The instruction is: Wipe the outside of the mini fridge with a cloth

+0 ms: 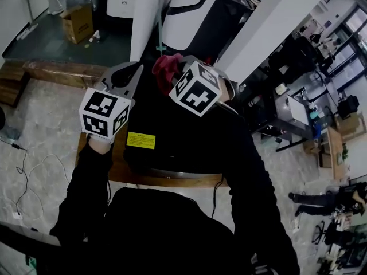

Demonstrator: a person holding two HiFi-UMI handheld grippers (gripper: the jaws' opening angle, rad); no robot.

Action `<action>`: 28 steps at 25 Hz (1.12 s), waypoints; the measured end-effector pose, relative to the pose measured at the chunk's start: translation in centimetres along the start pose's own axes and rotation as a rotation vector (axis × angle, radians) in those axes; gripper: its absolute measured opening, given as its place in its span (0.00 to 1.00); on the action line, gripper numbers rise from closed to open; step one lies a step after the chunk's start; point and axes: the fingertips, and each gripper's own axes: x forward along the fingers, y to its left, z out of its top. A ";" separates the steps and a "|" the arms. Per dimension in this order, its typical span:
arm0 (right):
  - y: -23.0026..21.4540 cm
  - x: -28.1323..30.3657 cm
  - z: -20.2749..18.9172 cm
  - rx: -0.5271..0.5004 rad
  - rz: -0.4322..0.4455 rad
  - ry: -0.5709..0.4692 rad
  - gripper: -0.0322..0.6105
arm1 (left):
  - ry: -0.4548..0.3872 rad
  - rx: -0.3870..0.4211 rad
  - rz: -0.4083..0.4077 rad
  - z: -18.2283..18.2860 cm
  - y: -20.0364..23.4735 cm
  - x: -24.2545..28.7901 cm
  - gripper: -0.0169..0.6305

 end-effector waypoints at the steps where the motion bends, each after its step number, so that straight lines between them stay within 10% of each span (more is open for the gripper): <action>1: 0.0 1.9 0.4 -0.006 0.002 0.018 0.13 | 0.006 -0.010 -0.005 -0.8 1.1 0.2 0.03; 13: -0.4 14.8 1.0 -0.029 -0.040 0.094 0.13 | 0.074 -0.106 -0.146 -7.4 6.6 4.4 0.03; 28: -0.3 10.3 -6.6 -0.056 -0.004 0.163 0.13 | 0.036 -0.041 -0.077 -1.9 -1.1 1.9 0.03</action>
